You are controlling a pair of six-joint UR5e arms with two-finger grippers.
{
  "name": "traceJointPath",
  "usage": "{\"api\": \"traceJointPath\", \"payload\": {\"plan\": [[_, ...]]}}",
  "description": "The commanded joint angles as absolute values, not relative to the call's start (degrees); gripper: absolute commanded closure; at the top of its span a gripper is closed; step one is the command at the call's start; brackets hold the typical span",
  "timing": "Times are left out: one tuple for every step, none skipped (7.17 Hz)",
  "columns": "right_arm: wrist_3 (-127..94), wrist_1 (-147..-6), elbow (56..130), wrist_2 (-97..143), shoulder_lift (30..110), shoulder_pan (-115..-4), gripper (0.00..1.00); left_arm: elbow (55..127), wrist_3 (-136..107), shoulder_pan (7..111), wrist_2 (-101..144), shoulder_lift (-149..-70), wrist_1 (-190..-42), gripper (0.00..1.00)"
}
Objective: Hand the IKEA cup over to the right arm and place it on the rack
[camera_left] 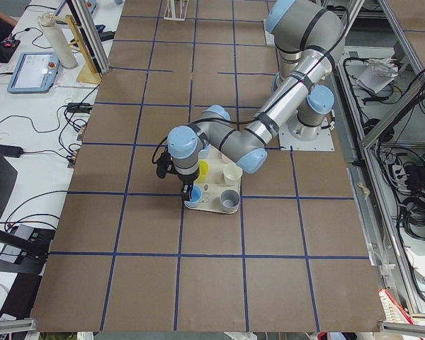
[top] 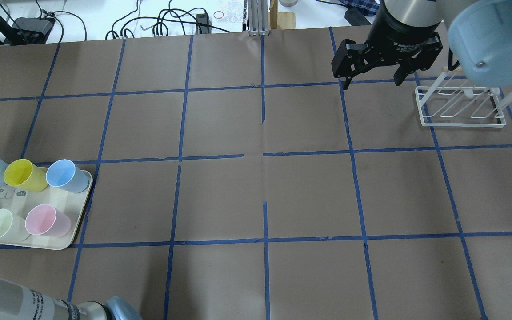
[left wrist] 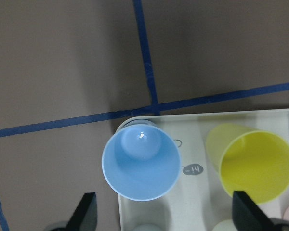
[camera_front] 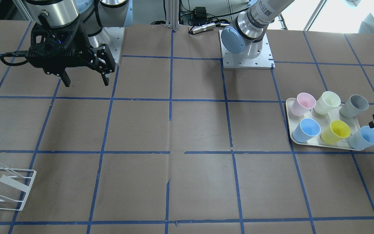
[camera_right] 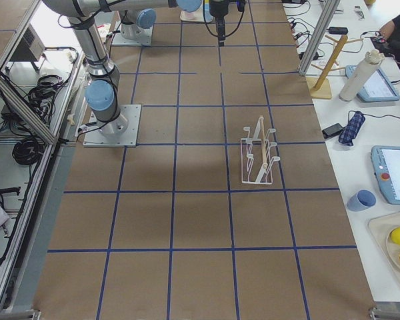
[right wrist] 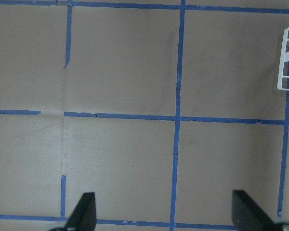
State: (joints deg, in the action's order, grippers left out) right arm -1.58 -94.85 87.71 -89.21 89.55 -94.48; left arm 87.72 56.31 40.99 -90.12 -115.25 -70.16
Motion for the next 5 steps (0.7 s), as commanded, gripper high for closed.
{"api": "traceJointPath", "payload": {"plan": [[-1.6,-94.8,87.7,-89.2,89.6,-94.5,0.0,86.4,56.8,38.1,-90.2,-119.2,-68.9,0.0],[-1.5,-94.8,87.7,-89.2,89.5,-94.5,0.0,85.2,58.5,37.9,-89.6,-120.6,-68.9,0.01],[-1.5,-94.7,87.7,-89.2,89.5,-94.5,0.0,83.7,58.5,38.0,-89.5,-122.2,-69.0,0.02],[-1.5,-94.7,87.7,-89.2,89.6,-94.4,0.0,82.9,58.4,38.3,-89.5,-122.6,-69.1,0.02],[-1.5,-94.7,87.7,-89.2,89.6,-94.5,0.0,82.8,58.3,38.6,-89.5,-122.7,-69.0,0.02]]}}
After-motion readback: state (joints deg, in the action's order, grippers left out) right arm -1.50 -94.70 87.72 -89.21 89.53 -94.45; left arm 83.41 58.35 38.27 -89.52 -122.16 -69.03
